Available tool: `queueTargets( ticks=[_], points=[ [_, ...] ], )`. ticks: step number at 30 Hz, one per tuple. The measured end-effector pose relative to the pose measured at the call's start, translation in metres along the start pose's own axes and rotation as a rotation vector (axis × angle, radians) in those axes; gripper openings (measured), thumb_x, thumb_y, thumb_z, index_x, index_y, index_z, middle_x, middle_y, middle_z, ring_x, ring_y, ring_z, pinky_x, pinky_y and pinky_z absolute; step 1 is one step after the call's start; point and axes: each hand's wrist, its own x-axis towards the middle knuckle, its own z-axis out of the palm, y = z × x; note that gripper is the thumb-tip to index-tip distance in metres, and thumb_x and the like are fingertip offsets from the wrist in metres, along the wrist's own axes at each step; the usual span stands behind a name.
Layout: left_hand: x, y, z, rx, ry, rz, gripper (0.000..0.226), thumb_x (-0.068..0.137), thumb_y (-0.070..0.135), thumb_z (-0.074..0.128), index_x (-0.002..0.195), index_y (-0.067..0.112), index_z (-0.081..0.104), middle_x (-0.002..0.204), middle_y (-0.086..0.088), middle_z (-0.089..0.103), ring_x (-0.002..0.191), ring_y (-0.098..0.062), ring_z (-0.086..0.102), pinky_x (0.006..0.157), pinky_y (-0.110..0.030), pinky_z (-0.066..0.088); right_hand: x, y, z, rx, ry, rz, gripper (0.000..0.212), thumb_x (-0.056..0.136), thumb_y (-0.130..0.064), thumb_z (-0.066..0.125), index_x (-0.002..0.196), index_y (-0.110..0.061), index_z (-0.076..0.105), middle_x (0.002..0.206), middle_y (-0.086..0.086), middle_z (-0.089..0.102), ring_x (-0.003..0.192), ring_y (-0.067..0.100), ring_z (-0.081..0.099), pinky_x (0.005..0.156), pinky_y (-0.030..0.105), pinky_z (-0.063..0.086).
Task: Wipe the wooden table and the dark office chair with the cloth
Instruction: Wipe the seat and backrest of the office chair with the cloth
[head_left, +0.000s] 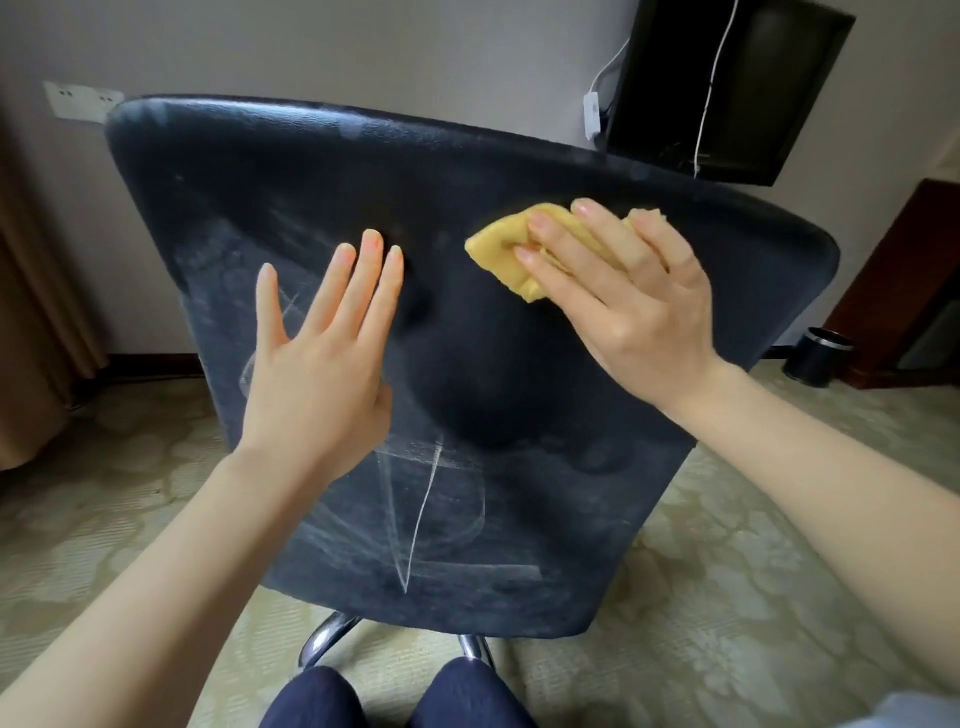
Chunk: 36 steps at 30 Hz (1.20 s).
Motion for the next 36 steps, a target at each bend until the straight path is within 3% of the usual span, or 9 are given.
queueTargets(
  ticks=[4, 10, 13, 16, 20, 24, 28, 33, 36],
  points=[
    [-0.004, -0.003, -0.003, -0.023, 0.150, -0.012, 0.069, 0.079, 0.006, 0.053, 0.145, 0.008, 0.035, 0.154, -0.010, 0.028, 0.139, -0.026, 0.032, 0.109, -0.067, 0.000, 0.032, -0.049, 0.017, 0.035, 0.030, 0.161, 0.034, 0.089, -0.009, 0.067, 0.121, -0.019, 0.066, 0.128, -0.004, 0.062, 0.121, 0.018, 0.054, 0.103, 0.035, 0.039],
    [-0.013, -0.014, -0.011, -0.112, 0.207, -0.118, 0.040, 0.079, 0.008, 0.043, 0.115, 0.007, 0.060, 0.120, -0.011, 0.059, 0.122, -0.031, 0.050, 0.110, -0.062, 0.002, 0.019, -0.116, 0.038, 0.173, -0.108, 0.119, 0.038, 0.096, 0.000, 0.049, 0.124, -0.021, 0.064, 0.127, -0.012, 0.061, 0.116, 0.010, 0.059, 0.096, 0.029, 0.048],
    [-0.009, -0.021, -0.016, -0.135, 0.212, -0.201, 0.044, 0.077, 0.007, 0.052, 0.120, 0.008, 0.056, 0.123, -0.013, 0.055, 0.116, -0.033, 0.050, 0.110, -0.064, 0.006, 0.000, -0.138, 0.037, 0.236, -0.256, 0.046, 0.052, 0.089, -0.003, 0.053, 0.136, -0.025, 0.052, 0.137, -0.014, 0.053, 0.122, 0.006, 0.053, 0.092, 0.022, 0.045],
    [0.004, -0.026, -0.026, -0.157, 0.239, -0.259, 0.068, 0.074, 0.007, 0.059, 0.139, 0.010, 0.040, 0.141, -0.013, 0.041, 0.130, -0.031, 0.036, 0.111, -0.061, 0.003, -0.022, -0.150, 0.034, 0.138, -0.366, -0.067, 0.079, 0.078, -0.003, 0.060, 0.145, -0.026, 0.027, 0.141, -0.012, 0.025, 0.128, 0.004, 0.029, 0.102, 0.018, 0.035],
    [0.025, -0.034, -0.039, -0.134, 0.224, -0.265, 0.091, 0.071, 0.011, 0.056, 0.151, 0.017, 0.012, 0.159, -0.008, 0.007, 0.145, -0.028, 0.008, 0.111, -0.060, 0.000, -0.040, -0.146, 0.028, 0.103, -0.475, -0.260, 0.104, 0.055, -0.016, 0.081, 0.145, -0.020, 0.030, 0.140, -0.007, 0.028, 0.127, 0.013, 0.026, 0.103, 0.031, 0.027],
    [0.039, -0.041, -0.042, -0.206, 0.153, -0.279, 0.095, 0.074, 0.010, 0.056, 0.152, 0.020, 0.003, 0.160, 0.001, -0.003, 0.146, -0.020, -0.007, 0.112, -0.056, -0.005, -0.057, -0.132, 0.012, 0.282, -0.514, -0.332, 0.062, 0.060, -0.019, 0.082, 0.121, -0.021, 0.068, 0.133, -0.009, 0.058, 0.124, 0.014, 0.045, 0.106, 0.028, 0.033],
    [0.039, -0.041, -0.043, -0.216, 0.208, -0.269, 0.092, 0.070, 0.002, 0.057, 0.151, 0.018, 0.015, 0.158, 0.000, 0.012, 0.147, -0.018, 0.001, 0.111, -0.052, -0.013, -0.052, -0.106, 0.003, 0.489, -0.356, -0.109, 0.049, 0.076, 0.006, 0.069, 0.121, -0.011, 0.066, 0.123, -0.001, 0.065, 0.108, 0.019, 0.062, 0.080, 0.026, 0.051],
    [0.040, -0.040, -0.051, -0.185, 0.216, -0.244, 0.088, 0.066, 0.001, 0.053, 0.148, 0.015, 0.026, 0.153, -0.002, 0.026, 0.144, -0.020, 0.015, 0.111, -0.056, -0.011, -0.009, -0.073, 0.007, 0.394, -0.156, 0.030, 0.039, 0.087, 0.007, 0.061, 0.122, -0.010, 0.063, 0.116, 0.002, 0.069, 0.094, 0.022, 0.069, 0.068, 0.035, 0.057],
    [0.036, -0.047, -0.058, -0.150, 0.195, -0.171, 0.087, 0.066, 0.002, 0.054, 0.147, 0.016, 0.028, 0.152, -0.003, 0.030, 0.142, -0.021, 0.021, 0.111, -0.057, -0.008, 0.029, -0.064, 0.011, 0.292, -0.017, 0.121, 0.038, 0.083, 0.009, 0.066, 0.116, -0.011, 0.069, 0.119, 0.001, 0.067, 0.105, 0.022, 0.062, 0.081, 0.037, 0.055]
  ],
)
